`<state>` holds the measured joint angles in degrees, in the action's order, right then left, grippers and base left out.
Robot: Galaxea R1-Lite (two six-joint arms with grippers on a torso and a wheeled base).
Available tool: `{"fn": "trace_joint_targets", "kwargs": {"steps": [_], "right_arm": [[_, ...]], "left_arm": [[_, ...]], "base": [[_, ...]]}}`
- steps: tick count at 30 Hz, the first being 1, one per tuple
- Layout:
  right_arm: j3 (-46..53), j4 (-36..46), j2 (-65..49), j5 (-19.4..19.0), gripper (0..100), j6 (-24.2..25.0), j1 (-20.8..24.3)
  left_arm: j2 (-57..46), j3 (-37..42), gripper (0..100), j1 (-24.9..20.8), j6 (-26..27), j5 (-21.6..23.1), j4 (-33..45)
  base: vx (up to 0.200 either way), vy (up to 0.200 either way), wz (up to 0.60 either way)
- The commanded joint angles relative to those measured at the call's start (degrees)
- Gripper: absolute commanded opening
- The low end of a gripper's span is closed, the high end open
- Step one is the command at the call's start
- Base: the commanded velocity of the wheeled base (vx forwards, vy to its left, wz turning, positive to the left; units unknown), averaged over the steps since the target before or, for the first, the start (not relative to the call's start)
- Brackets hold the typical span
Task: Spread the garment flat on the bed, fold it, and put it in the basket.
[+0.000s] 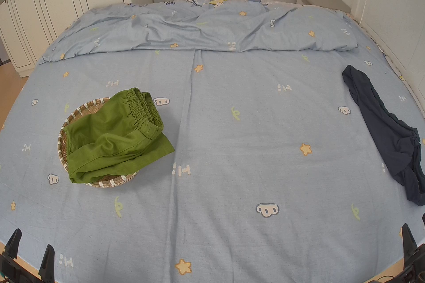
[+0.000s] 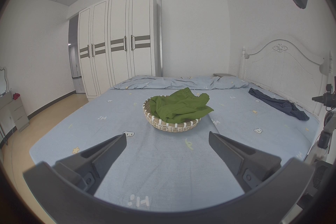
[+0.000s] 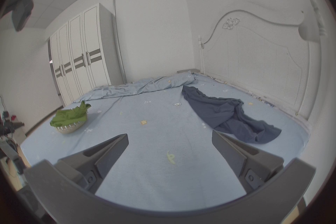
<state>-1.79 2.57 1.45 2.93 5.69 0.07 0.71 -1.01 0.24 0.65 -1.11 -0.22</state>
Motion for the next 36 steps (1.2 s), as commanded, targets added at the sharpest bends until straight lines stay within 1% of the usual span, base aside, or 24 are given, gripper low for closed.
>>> {"fn": "trace_joint_targets", "kwargs": {"steps": [1, 2, 3, 4, 5, 8, 9, 10, 15, 18, 19, 21, 22, 23, 24, 25, 26, 27, 29, 31, 33, 34, 35, 36], "right_arm": [[-0.4, 0.0, -1.1, -1.7, 100, 0.1, -0.2], [-0.3, -0.5, -1.1, -2.0, 100, -0.5, -0.2], [0.5, -2.7, -1.1, -2.7, 100, -4.1, -0.2], [0.5, -2.7, -1.1, -2.7, 100, -4.1, -0.2], [0.9, -3.3, -1.2, -5.2, 100, -7.5, -0.2], [0.5, -2.0, -1.2, -15.1, 100, -7.0, -0.2], [0.7, -2.7, -1.2, -17.4, 100, -7.1, -0.2], [1.0, -4.1, -1.2, -18.3, 100, -6.7, -0.2], [1.8, -6.2, -1.3, -17.5, 100, -9.0, 0.0], [1.8, -6.0, -1.4, -17.1, 100, -6.5, 0.0], [1.8, -6.1, -1.2, -17.2, 100, -3.7, -0.1], [1.8, -6.1, -1.3, -16.6, 100, -2.5, -0.1], [1.8, -6.0, -1.2, -15.7, 0, -1.4, -0.1], [1.8, -6.0, -1.3, -13.5, 0, -0.8, 0.0], [1.8, -6.0, -1.3, -12.9, 0, -0.6, 0.0], [1.6, -6.2, -1.2, -5.2, 0, 1.6, -0.1], [1.5, -6.1, -1.2, -2.6, 0, 1.8, -0.1], [1.6, -6.1, -1.2, -2.4, 0, 1.8, -0.1], [1.4, -5.6, -0.8, -5.1, 0, 1.3, 0.0], [1.4, -5.6, -1.0, -5.5, 0, -0.1, -0.4], [1.7, -5.4, -1.3, -4.9, 0, -2.8, -0.2], [1.8, -2.9, -1.4, -3.2, 0, -6.7, -0.3], [1.8, -2.9, -1.4, -3.2, 0, -6.7, -0.3], [1.3, -0.4, -1.4, -2.5, 0, -5.5, -0.2]], "left_arm": [[-0.7, 1.0, 100, 0.0, 0.0, 0.0, 0.0], [-0.7, 1.0, 100, 0.0, 0.0, 0.0, 0.0], [-0.7, 1.0, 100, 0.0, 0.0, 0.1, 0.0], [-0.7, 1.0, 100, 0.0, 0.0, 0.1, 0.0], [-0.7, 1.0, 100, 0.0, -0.1, 0.0, 0.0], [-0.7, 1.0, 100, 0.0, -0.1, 0.0, 0.0], [-0.7, 1.0, 100, 0.0, -0.1, 0.0, 0.0], [-0.7, 1.0, 100, 0.0, 0.0, 0.0, 0.0], [-0.7, 1.0, 100, 0.0, 0.0, 0.0, 0.0], [-0.7, 1.0, 100, 0.0, -0.1, 0.0, 0.0], [-0.7, 1.0, 100, 0.0, -0.1, 0.0, 0.0], [-0.7, 1.0, 100, 0.0, 0.0, 0.0, 0.0], [-0.7, 1.0, 100, 0.0, -0.1, 0.0, 0.0], [-0.7, 1.0, 100, 0.0, 0.0, 0.0, 0.0], [-0.7, 1.0, 100, 0.0, -0.1, 0.0, 0.0], [-0.7, 1.0, 100, 0.0, -0.1, 0.0, 0.0], [-0.7, 1.0, 100, 0.0, 0.0, 0.0, 0.0], [-0.7, 1.0, 100, 0.0, 0.0, 0.0, 0.0], [-0.7, 1.0, 100, 0.0, -0.1, 0.0, 0.0], [-0.7, 1.0, 100, 0.0, -0.1, 0.0, 0.0], [-0.7, 1.0, 100, 0.0, -0.1, 0.0, 0.0], [-0.7, 1.0, 100, 0.0, -0.1, 0.1, 0.0], [-0.7, 1.0, 100, 0.0, -0.1, 0.1, 0.0], [-0.7, 1.0, 100, 0.1, 0.0, 0.0, 0.0]], "base": [[0.0, 0.0, 0.0], [0.0, 0.0, 0.0], [0.0, 0.0, 0.0], [0.0, 0.0, 0.0], [0.0, 0.0, 0.0], [0.0, 0.0, 0.0], [0.0, 0.0, 0.0], [0.0, 0.0, 0.0], [0.0, 0.0, 0.0], [0.0, 0.0, 0.0], [0.0, 0.0, 0.0], [0.0, 0.0, 0.0], [0.0, 0.0, 0.0], [0.0, 0.0, 0.0], [0.0, 0.0, 0.0], [0.0, 0.0, 0.0], [0.0, 0.0, 0.0], [0.0, 0.0, 0.0], [0.0, 0.0, 0.0], [0.0, 0.0, 0.0], [0.0, 0.0, 0.0], [0.0, 0.0, 0.0], [0.0, 0.0, 0.0], [0.0, 0.0, 0.0]]}}
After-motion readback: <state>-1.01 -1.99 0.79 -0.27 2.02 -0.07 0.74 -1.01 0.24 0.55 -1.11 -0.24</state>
